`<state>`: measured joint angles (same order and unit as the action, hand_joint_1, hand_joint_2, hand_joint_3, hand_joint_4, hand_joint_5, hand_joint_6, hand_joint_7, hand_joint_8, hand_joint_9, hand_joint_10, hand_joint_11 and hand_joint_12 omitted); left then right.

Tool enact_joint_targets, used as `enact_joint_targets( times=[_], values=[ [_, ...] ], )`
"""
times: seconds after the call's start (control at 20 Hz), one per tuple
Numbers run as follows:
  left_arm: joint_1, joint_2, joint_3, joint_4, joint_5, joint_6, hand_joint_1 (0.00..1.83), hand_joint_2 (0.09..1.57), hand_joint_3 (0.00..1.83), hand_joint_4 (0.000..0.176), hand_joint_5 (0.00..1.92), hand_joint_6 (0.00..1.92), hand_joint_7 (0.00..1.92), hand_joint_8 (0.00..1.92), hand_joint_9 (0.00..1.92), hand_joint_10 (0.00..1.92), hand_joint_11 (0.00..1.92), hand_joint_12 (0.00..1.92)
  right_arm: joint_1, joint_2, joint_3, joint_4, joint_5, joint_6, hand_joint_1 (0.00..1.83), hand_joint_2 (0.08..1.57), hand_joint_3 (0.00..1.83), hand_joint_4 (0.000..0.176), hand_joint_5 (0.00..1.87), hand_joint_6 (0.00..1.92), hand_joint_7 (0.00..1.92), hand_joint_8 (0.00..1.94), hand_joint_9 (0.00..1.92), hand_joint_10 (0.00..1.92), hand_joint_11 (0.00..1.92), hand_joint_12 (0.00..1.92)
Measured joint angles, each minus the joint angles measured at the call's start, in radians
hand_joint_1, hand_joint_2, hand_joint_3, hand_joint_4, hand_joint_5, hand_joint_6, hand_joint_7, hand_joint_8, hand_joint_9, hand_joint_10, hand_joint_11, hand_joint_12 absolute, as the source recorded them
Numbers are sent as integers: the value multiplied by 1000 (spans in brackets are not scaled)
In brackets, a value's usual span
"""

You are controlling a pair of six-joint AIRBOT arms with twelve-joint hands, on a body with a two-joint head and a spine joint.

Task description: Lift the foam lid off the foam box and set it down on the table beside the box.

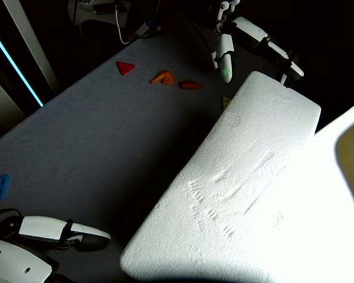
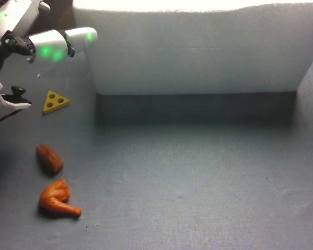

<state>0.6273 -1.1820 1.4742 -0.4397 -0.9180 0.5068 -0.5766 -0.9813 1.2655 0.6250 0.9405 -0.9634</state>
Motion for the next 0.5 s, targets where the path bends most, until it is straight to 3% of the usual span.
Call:
enact_joint_targets(
  times=[0.05, 0.15, 0.2, 0.25, 0.3, 0.45, 0.5],
  values=[
    [0, -11, 19, 0, 13, -4, 544, 1019, 1, 0, 40, 4, 0, 0, 2, 0, 0, 866, 10, -16, 20, 7, -17, 0, 603, 1151, 1, 0, 0, 0, 0, 0, 0, 0, 0, 683],
    [-4, -32, 51, -19, 36, -11, 566, 1018, 0, 0, 61, 5, 0, 0, 0, 0, 0, 644, 19, -40, 50, 18, -38, -1, 585, 1158, 0, 0, 0, 0, 0, 0, 0, 0, 0, 202],
    [-9, -39, 60, -36, 62, -11, 565, 1016, 0, 0, 63, 6, 0, 0, 0, 0, 0, 639, 26, -47, 57, 41, -53, 2, 577, 1160, 0, 0, 0, 0, 0, 0, 0, 0, 0, 94],
    [-15, -60, 92, -24, 83, -23, 572, 1010, 0, 0, 71, 4, 0, 0, 0, 0, 0, 579, 37, -56, 74, 39, -72, 3, 590, 1142, 1, 0, 0, 0, 0, 0, 0, 0, 0, 211],
    [-25, -66, 94, -42, 98, -33, 583, 1003, 0, 0, 73, 3, 0, 0, 0, 0, 0, 568, 47, -62, 81, 48, -83, 3, 587, 1118, 1, 0, 0, 0, 0, 0, 0, 0, 0, 118],
    [-40, -86, 114, -28, 121, -34, 609, 998, 0, 0, 71, 1, 50, 4, 56, 15, 0, 829, 61, -69, 87, 33, -81, 9, 560, 1110, 1, 0, 0, 0, 0, 0, 0, 0, 0, 91],
    [-41, -90, 120, -24, 125, -35, 624, 990, 0, 0, 63, 0, 37, 2, 41, 6, 0, 765, 63, -75, 89, 33, -80, 13, 556, 1122, 0, 0, 0, 0, 0, 0, 0, 0, 0, 21]
  ],
)
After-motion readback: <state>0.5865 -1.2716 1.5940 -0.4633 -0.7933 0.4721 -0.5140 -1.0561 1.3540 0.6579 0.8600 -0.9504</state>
